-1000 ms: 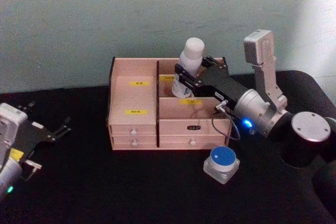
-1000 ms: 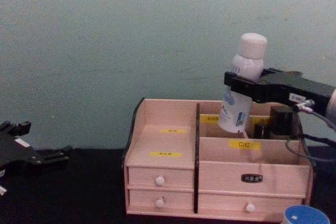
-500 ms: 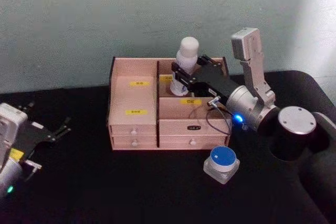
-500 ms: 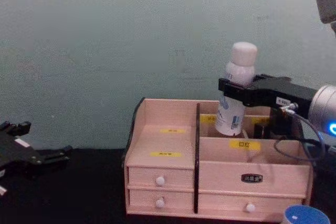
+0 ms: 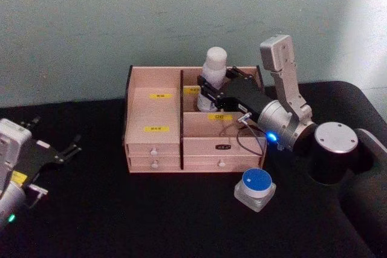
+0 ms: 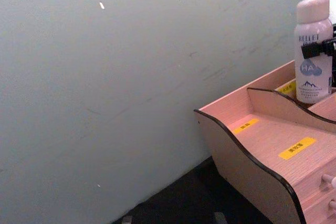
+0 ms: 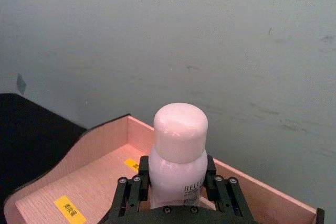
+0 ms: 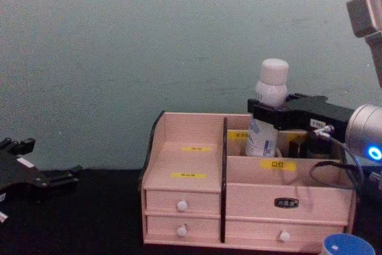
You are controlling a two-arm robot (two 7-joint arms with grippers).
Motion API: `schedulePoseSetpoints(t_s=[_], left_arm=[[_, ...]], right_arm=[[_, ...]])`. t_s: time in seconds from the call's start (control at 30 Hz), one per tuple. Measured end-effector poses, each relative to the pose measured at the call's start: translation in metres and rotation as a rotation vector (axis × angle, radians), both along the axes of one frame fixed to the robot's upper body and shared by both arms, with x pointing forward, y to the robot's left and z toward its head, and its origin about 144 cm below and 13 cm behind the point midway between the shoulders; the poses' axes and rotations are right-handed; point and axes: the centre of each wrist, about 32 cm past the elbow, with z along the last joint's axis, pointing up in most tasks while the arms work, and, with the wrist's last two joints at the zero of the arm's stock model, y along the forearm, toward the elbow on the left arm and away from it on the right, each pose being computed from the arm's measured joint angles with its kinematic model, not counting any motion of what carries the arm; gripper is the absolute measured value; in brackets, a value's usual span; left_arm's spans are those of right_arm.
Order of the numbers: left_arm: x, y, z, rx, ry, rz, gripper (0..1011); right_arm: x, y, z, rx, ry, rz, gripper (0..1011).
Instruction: Pick up the facial cleanser and watermelon frost from the table and place them into the tiered storage box.
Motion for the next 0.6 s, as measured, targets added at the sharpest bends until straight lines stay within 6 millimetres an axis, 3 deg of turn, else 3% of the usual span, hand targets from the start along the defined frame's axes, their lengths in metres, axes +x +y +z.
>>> schedulePoseSetpoints(t_s=[0.6], left_arm=[[0.0,0.0,0.0,0.0,0.0,0.0,1001]], right_arm=[[0.006,0.002,-0.011,-0.052,0.05,0.002,593]])
